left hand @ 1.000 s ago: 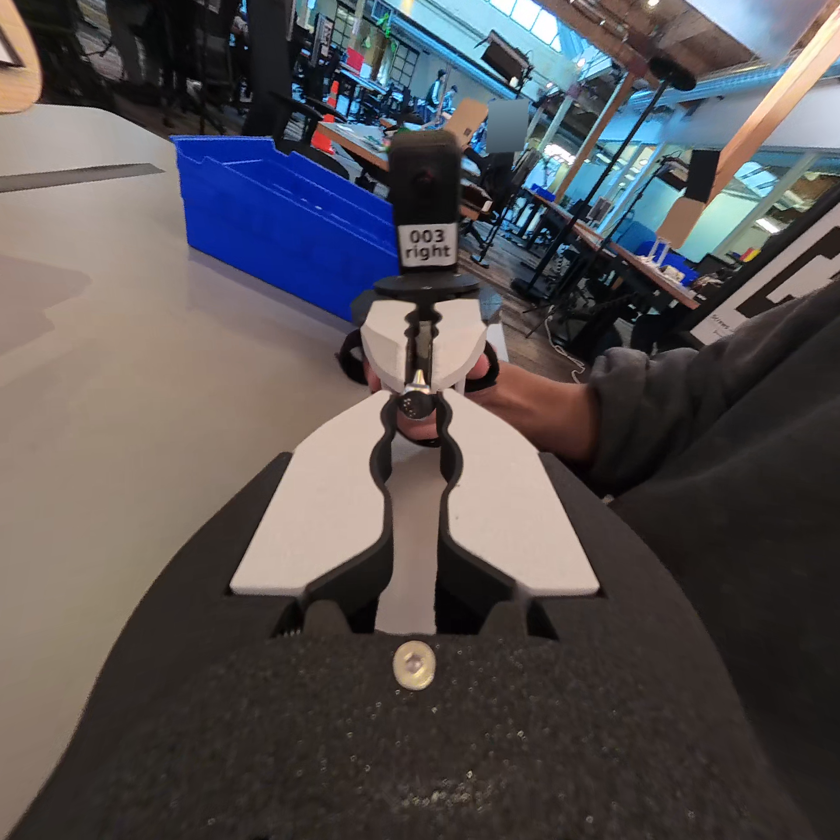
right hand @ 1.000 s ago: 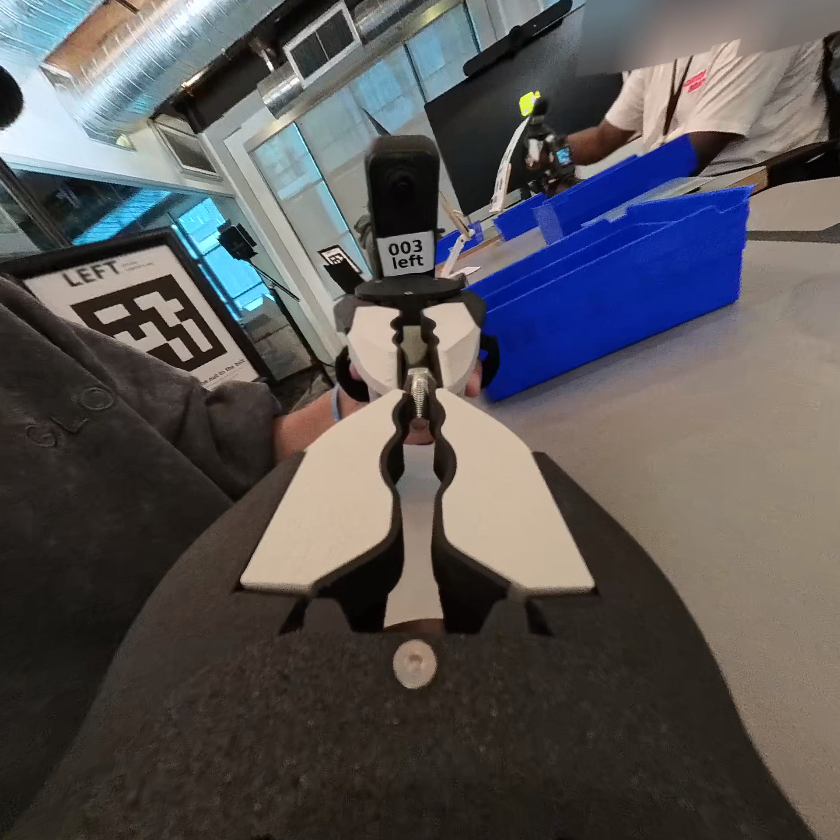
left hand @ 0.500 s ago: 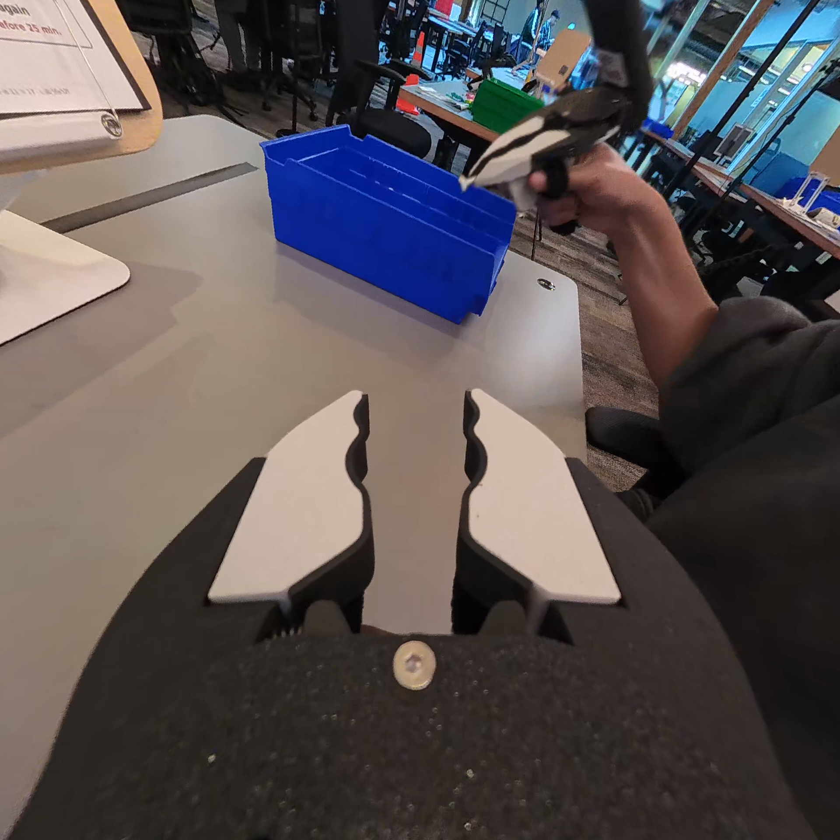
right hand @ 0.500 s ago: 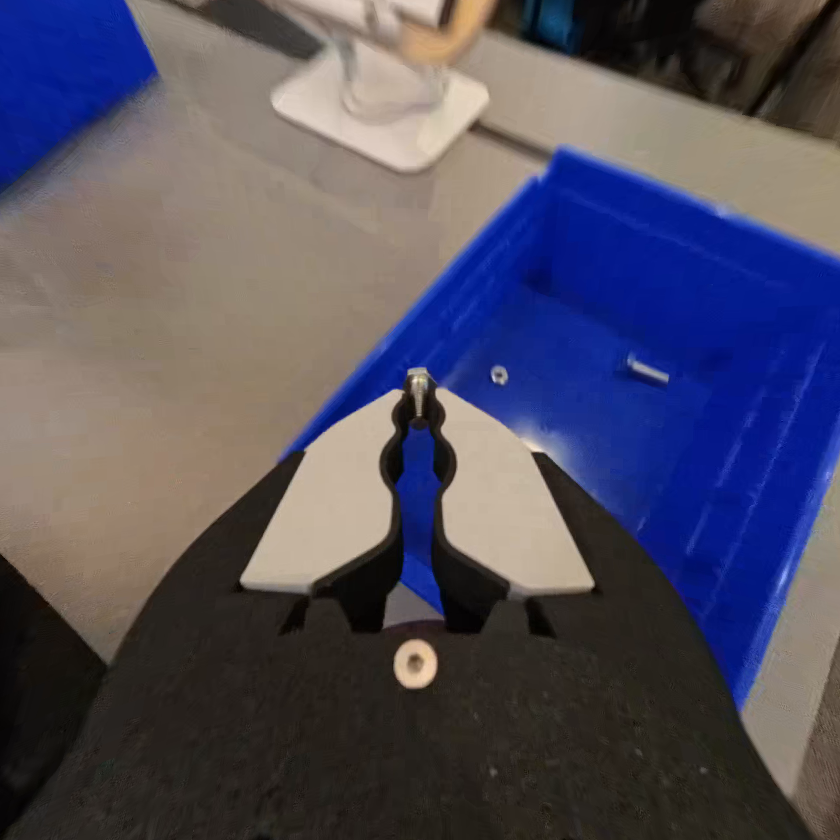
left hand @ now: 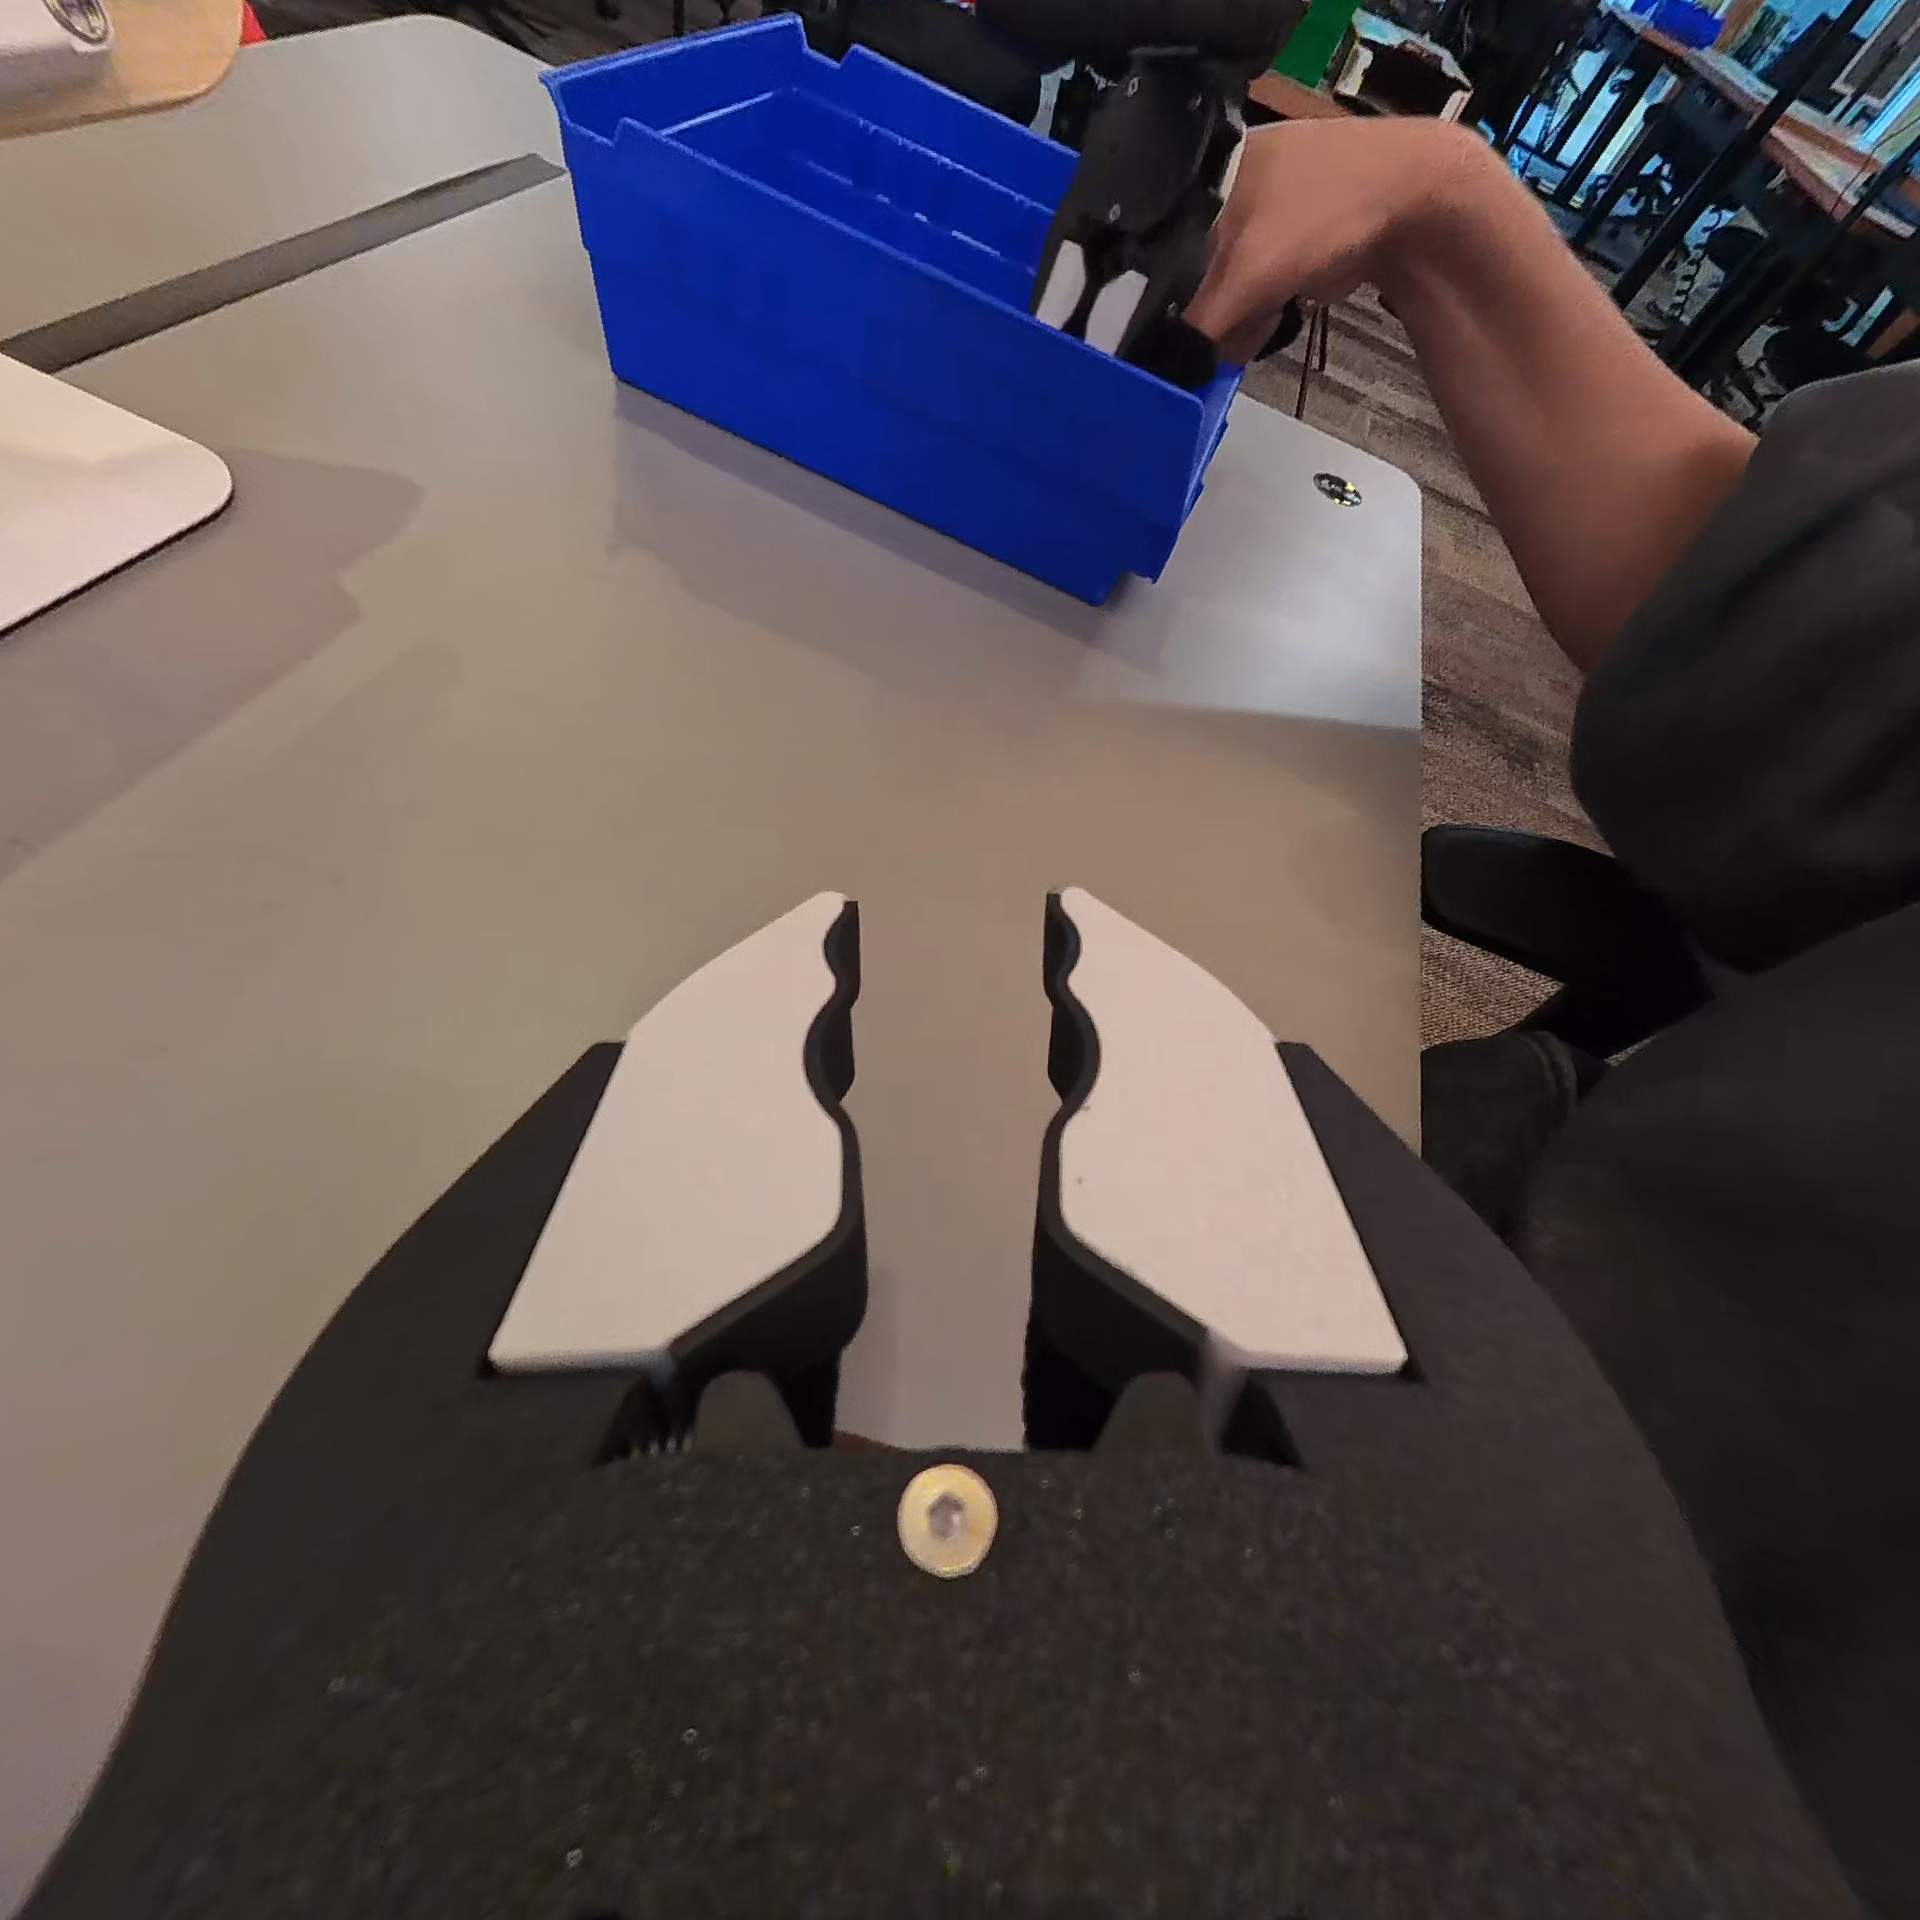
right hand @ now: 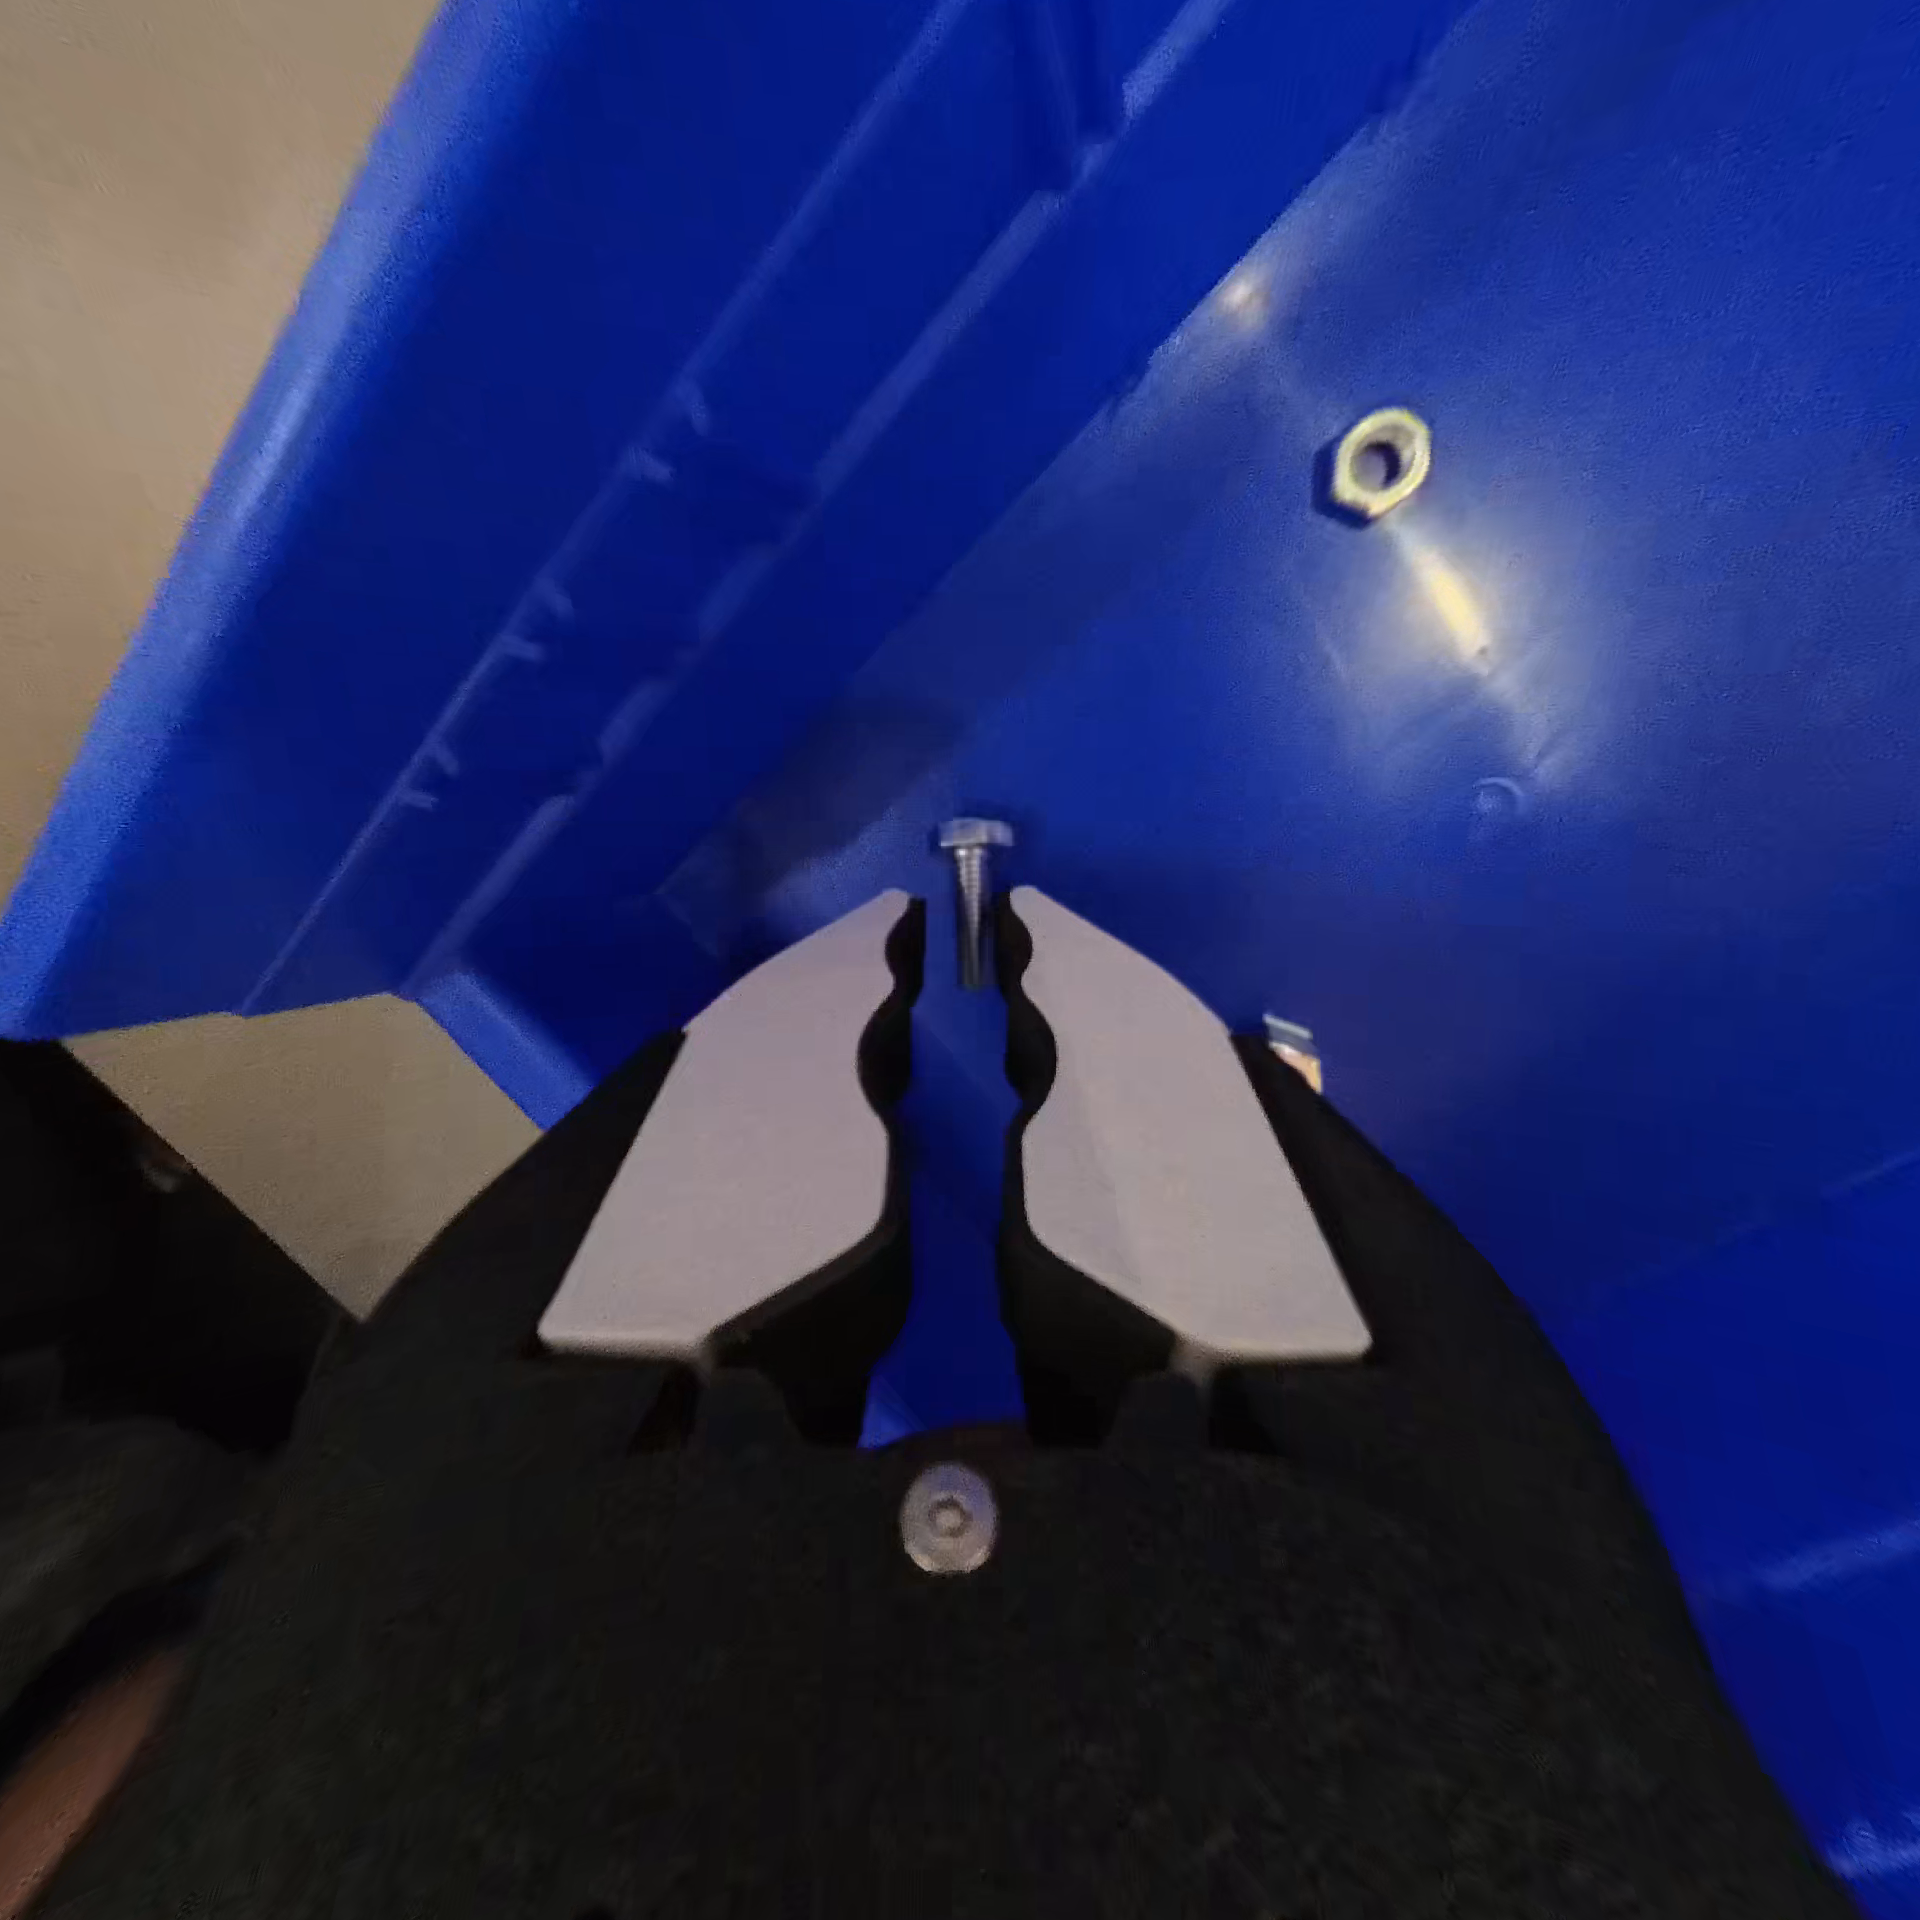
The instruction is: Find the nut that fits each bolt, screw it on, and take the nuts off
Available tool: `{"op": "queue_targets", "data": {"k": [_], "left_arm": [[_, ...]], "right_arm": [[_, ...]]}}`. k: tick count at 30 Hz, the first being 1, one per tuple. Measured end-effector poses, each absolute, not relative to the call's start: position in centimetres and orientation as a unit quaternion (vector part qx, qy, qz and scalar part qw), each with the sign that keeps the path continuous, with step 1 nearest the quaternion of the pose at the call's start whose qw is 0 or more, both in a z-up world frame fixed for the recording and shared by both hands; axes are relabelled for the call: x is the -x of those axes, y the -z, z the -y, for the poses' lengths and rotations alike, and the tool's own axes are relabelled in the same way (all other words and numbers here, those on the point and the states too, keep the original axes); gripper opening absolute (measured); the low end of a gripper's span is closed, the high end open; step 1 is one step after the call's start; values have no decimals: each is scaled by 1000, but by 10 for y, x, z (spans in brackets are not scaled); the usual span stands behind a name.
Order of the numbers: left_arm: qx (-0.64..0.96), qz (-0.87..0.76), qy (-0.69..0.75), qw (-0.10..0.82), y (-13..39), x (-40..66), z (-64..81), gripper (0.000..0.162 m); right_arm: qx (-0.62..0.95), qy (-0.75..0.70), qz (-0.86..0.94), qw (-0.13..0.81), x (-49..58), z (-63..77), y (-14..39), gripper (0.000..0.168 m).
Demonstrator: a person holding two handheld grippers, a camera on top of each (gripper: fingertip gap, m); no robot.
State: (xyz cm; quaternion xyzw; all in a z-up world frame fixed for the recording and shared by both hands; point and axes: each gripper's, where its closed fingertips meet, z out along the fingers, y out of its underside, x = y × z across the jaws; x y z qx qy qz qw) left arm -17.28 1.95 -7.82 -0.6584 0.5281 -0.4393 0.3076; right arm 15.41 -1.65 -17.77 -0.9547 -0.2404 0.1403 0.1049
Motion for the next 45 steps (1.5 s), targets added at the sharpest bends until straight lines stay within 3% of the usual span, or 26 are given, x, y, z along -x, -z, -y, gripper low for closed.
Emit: {"op": "queue_targets", "data": {"k": [1, 5, 7, 11, 14, 16, 20, 26, 30, 34, 45], "left_arm": [[659, -528, 439, 307, 78, 173, -20, 33], [661, -527, 434, 312, 76, 174, -21, 34], [665, -523, 425, 322, 74, 176, -24, 34], [671, -517, 416, 330, 73, 177, -25, 36], [679, -513, 414, 323, 78, 177, -23, 38], [682, -512, 416, 316, 81, 179, -20, 39], [687, -508, 406, 323, 76, 189, -21, 39], [731, -454, 342, 378, 41, 237, -59, 37], [825, -325, 222, 405, 29, 324, -127, 38], [902, -184, 59, 386, 56, 428, -196, 40], [971, -32, -28, 236, 162, 499, -244, 30]], "right_arm": [[955, -149, 236, 104, -153, 20, 176, 17], [957, -107, 205, 174, -162, 22, 136, 27], [940, -77, 191, 272, -154, 15, 90, 33], [811, -127, 221, 527, -50, -9, -12, 31], [737, -225, 237, 592, 50, -24, -15, 26], [751, -225, 237, 574, 92, -42, 26, 32], [776, -246, 252, 523, 131, -52, 89, 27], [796, -256, 266, 480, 143, -48, 116, 29], [801, -228, 289, 472, 141, -46, 120, 28], [804, -227, 295, 464, 139, -44, 124, 27], [805, -239, 301, 452, 138, -40, 131, 25]]}}
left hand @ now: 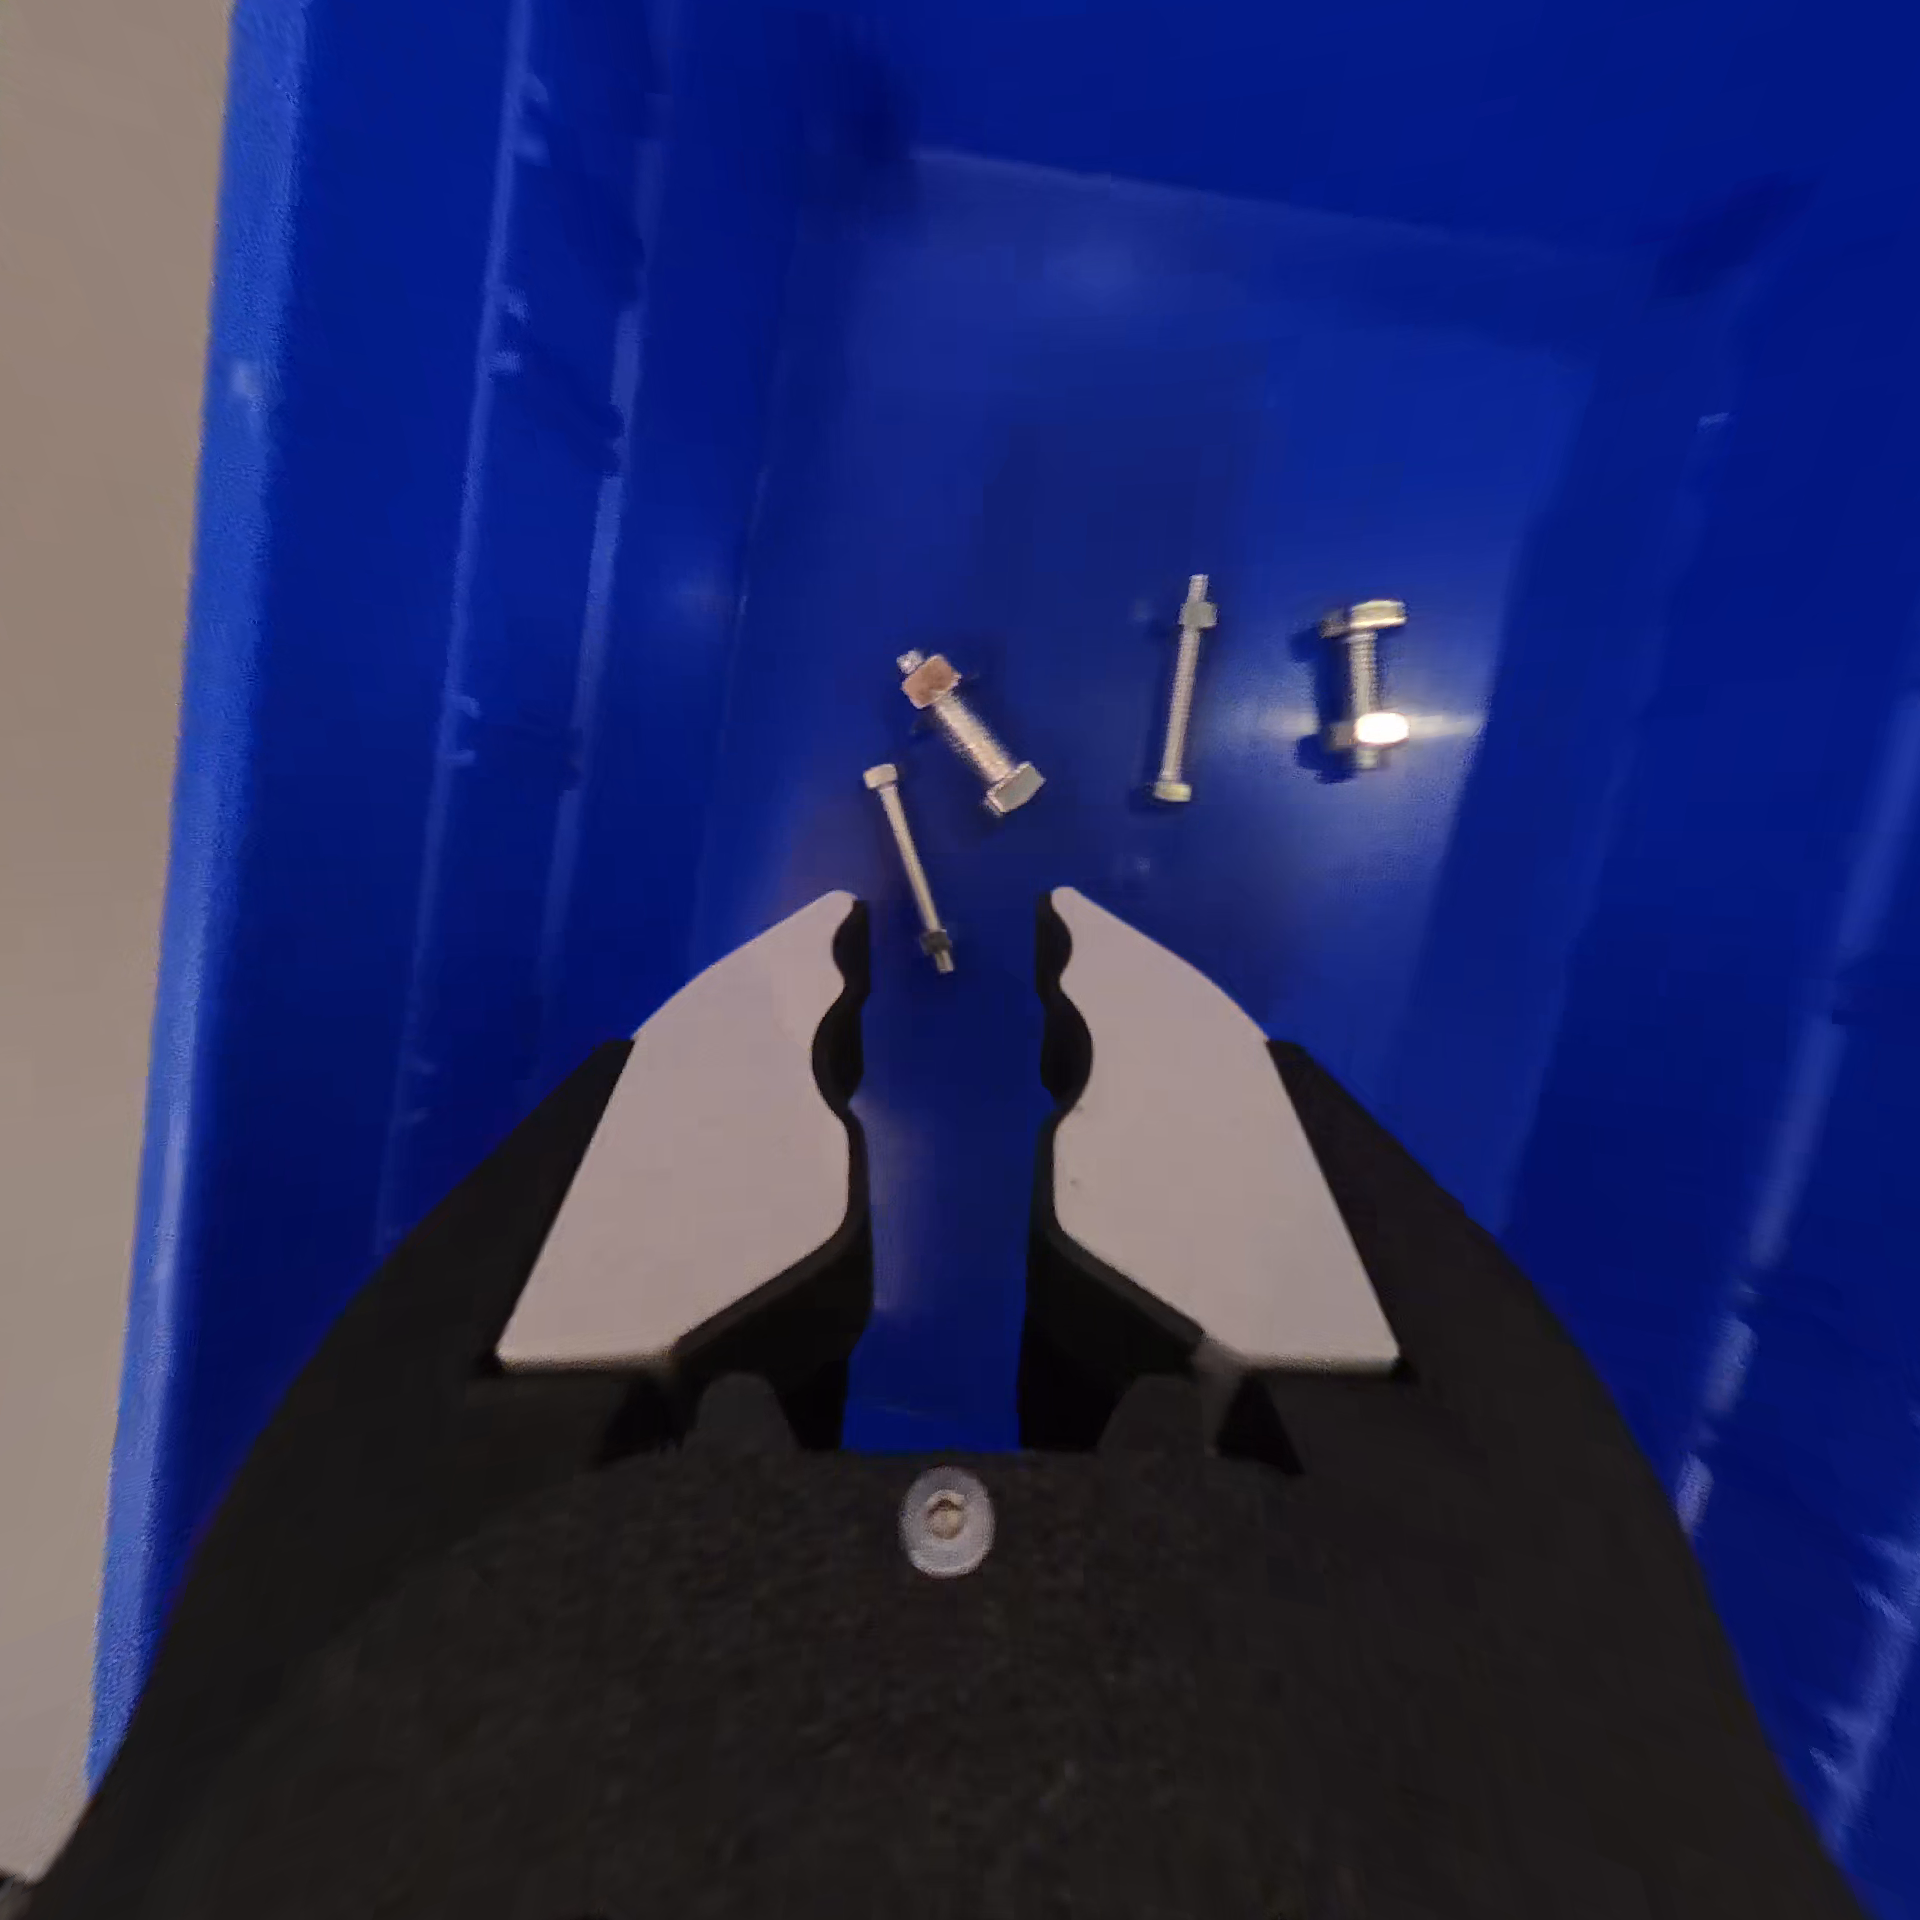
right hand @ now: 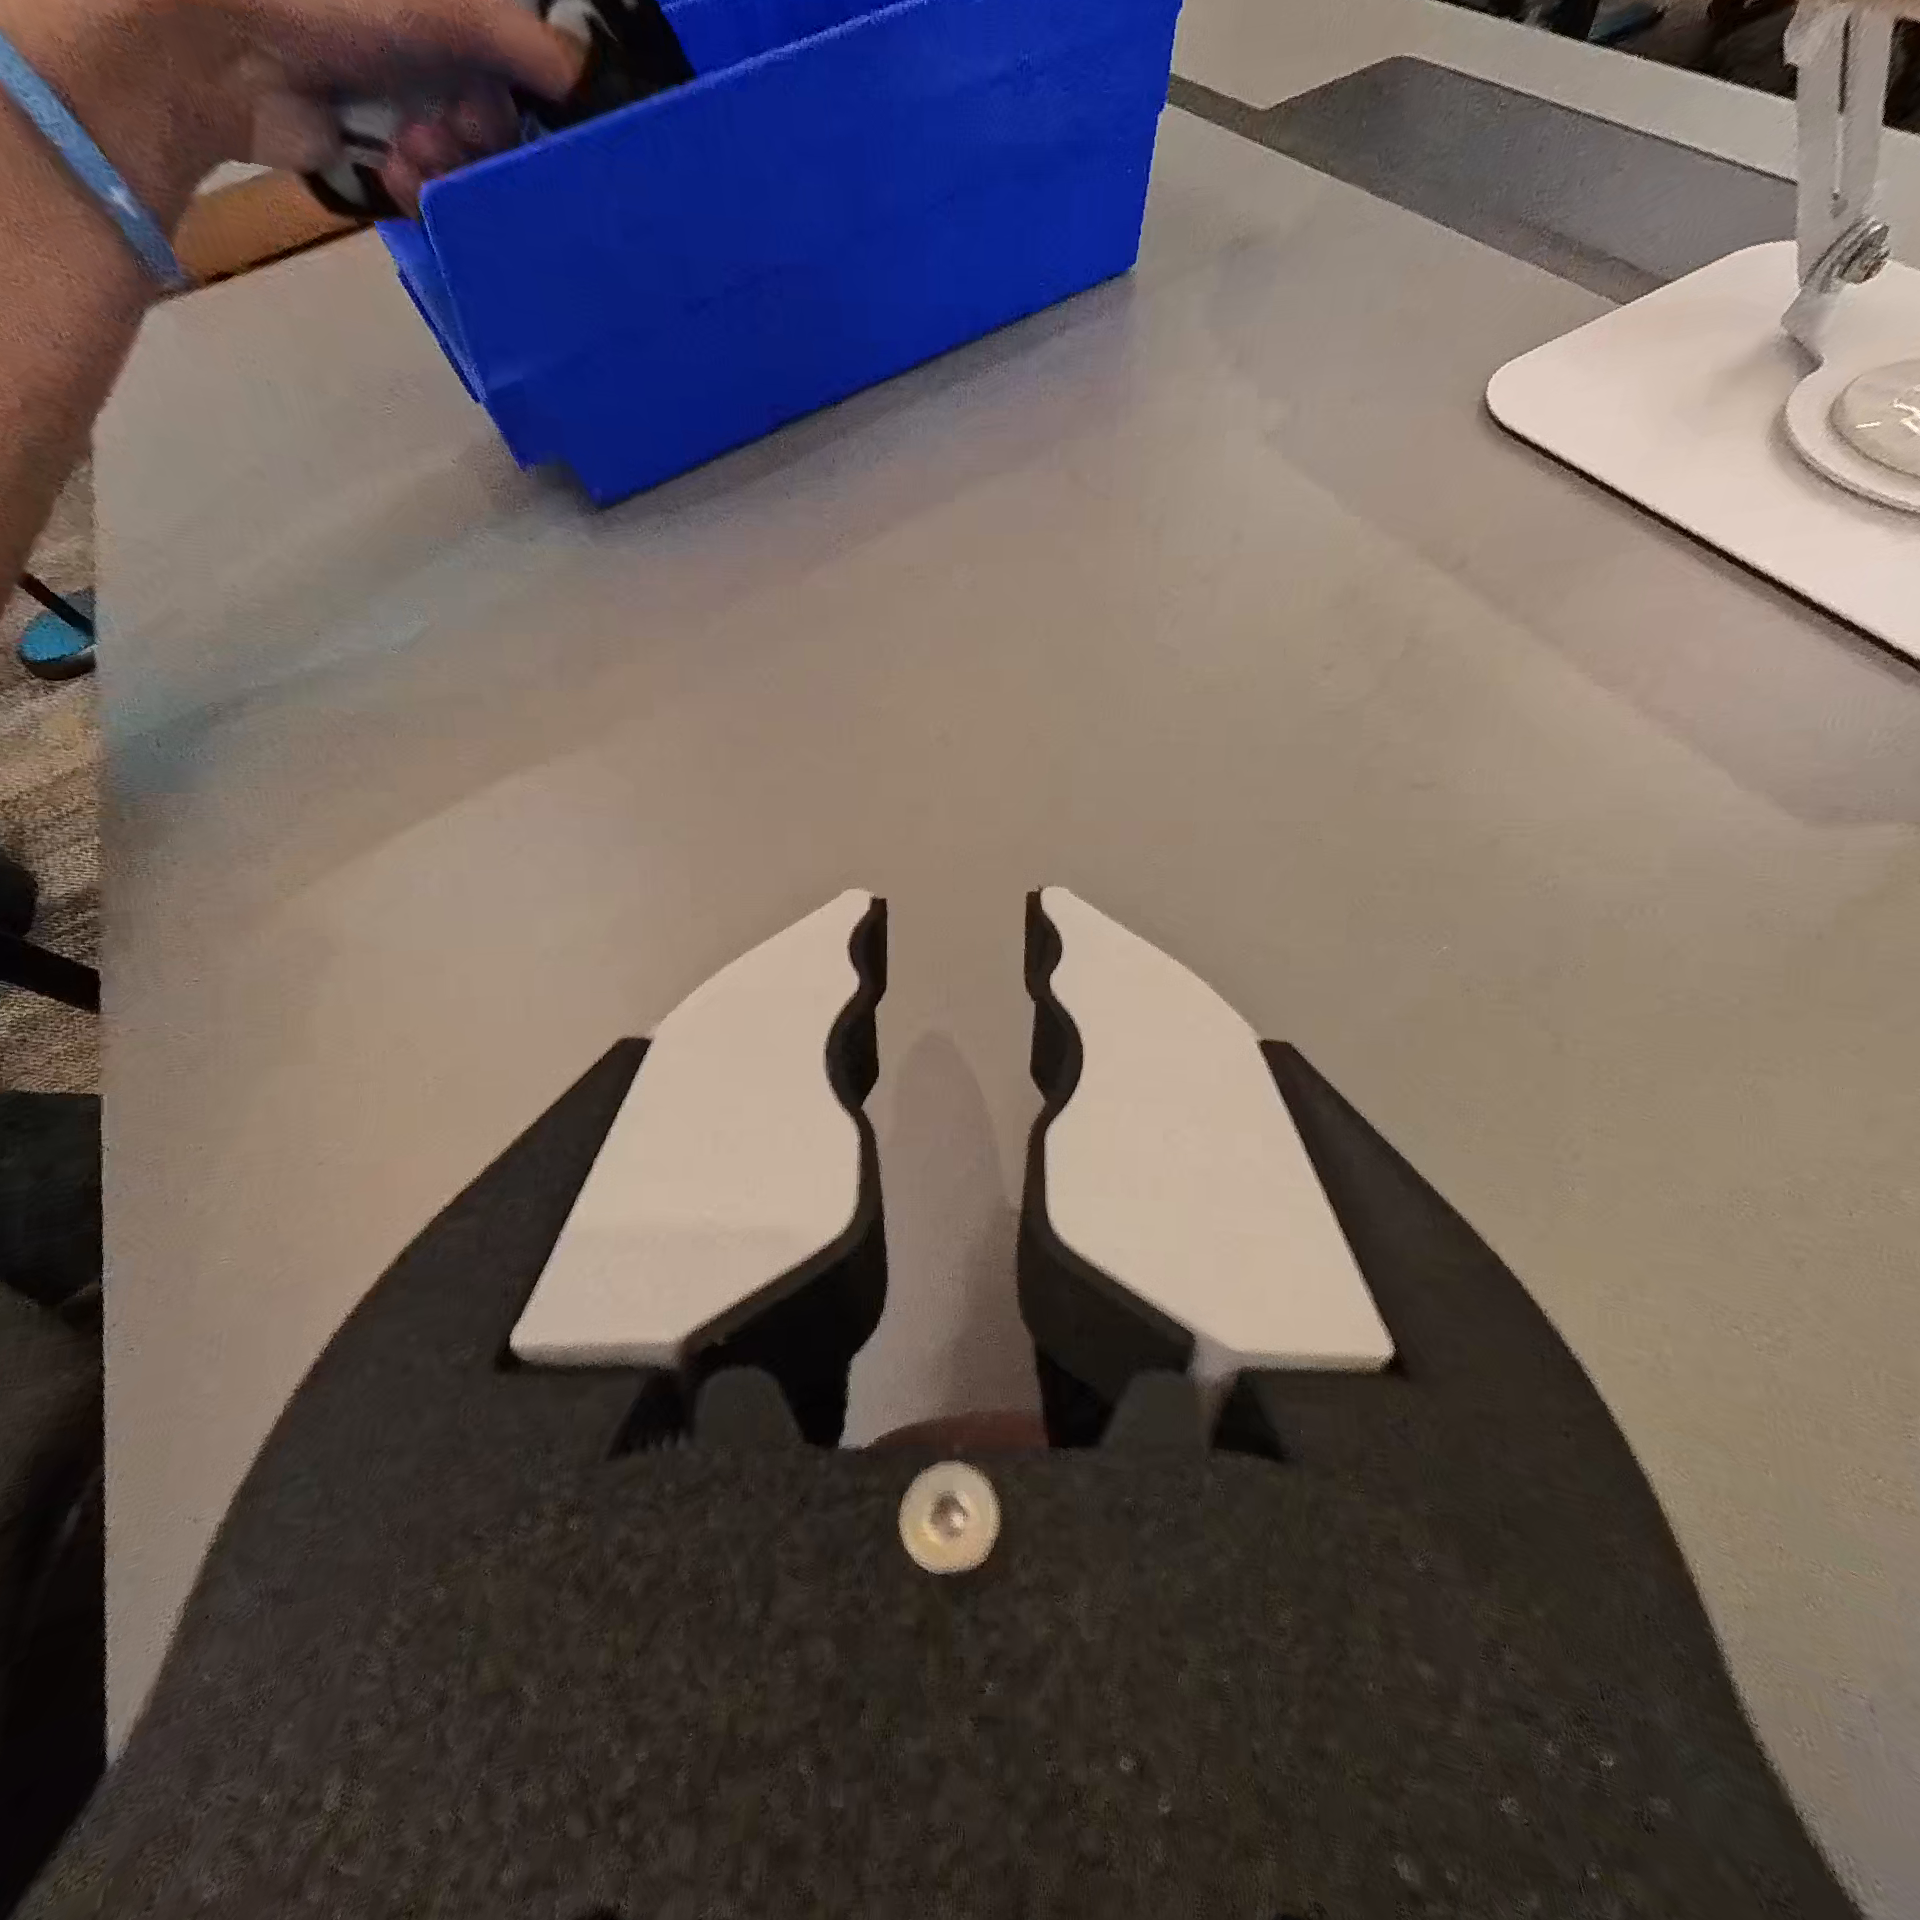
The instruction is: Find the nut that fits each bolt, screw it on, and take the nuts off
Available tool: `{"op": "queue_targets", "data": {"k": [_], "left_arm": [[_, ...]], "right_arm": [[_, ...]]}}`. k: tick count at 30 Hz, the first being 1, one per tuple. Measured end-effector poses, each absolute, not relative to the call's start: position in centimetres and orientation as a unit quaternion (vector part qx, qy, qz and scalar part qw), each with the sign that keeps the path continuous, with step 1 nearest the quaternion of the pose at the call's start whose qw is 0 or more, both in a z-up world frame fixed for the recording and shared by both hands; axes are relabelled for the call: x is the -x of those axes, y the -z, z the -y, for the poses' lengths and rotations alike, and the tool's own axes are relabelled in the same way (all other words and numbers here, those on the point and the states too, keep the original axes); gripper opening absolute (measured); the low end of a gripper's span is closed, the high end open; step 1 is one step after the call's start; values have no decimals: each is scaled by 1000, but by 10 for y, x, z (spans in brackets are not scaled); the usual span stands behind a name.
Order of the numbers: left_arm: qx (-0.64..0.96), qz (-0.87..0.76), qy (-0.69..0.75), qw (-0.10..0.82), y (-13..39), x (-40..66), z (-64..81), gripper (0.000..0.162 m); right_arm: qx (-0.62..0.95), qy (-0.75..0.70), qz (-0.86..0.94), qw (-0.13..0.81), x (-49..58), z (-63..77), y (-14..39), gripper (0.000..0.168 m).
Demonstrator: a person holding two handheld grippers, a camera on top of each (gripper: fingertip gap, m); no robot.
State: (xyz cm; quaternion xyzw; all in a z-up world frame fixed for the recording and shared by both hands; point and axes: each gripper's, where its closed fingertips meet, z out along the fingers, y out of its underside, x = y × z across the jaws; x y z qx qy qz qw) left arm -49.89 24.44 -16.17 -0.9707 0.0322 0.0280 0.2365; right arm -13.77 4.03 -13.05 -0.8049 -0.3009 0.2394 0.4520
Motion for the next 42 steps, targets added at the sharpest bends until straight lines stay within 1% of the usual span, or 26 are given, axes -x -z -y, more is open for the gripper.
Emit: {"op": "queue_targets", "data": {"k": [4, 5, 6, 10, 12, 15, 20, 24, 27, 31, 34, 37, 39, 42], "left_arm": [[979, -21, -57, 195, 183, 507, -244, 26], [979, -27, -50, 193, 186, 503, -245, 19], [978, -31, -45, 200, 186, 501, -246, 6], [980, -47, -32, 192, 186, 499, -242, 5], [976, -54, -6, 213, 179, 497, -236, 5], [960, -90, 52, 260, 155, 488, -222, 5], [889, -217, 219, 339, 89, 439, -181, 5], [773, -358, 387, 353, 33, 371, -122, 5], [711, -449, 426, 333, 16, 329, -87, 5], [667, -574, 382, 282, 28, 274, -51, 5], [632, -647, 363, 223, 45, 236, -24, 5], [621, -689, 323, 189, 63, 209, -14, 5], [616, -707, 299, 177, 72, 197, -12, 5], [612, -723, 277, 163, 81, 188, -8, 5]], "right_arm": [[806, -248, 302, 445, 139, -39, 133, 25], [805, -251, 303, 445, 140, -38, 133, 25], [804, -252, 304, 444, 141, -38, 133, 25], [807, -252, 302, 440, 138, -38, 135, 24], [807, -253, 301, 440, 136, -38, 134, 24], [806, -250, 297, 447, 132, -39, 130, 23], [798, -279, 280, 455, 128, -40, 121, 22], [755, -347, 291, 475, 140, -30, 99, 24], [717, -386, 316, 487, 151, -17, 83, 26], [681, -436, 319, 494, 159, -6, 63, 30], [679, -478, 305, 467, 165, -3, 60, 34], [687, -496, 296, 441, 168, -2, 66, 33], [683, -514, 291, 430, 170, 0, 66, 30], [689, -504, 282, 438, 167, -4, 67, 27]]}}
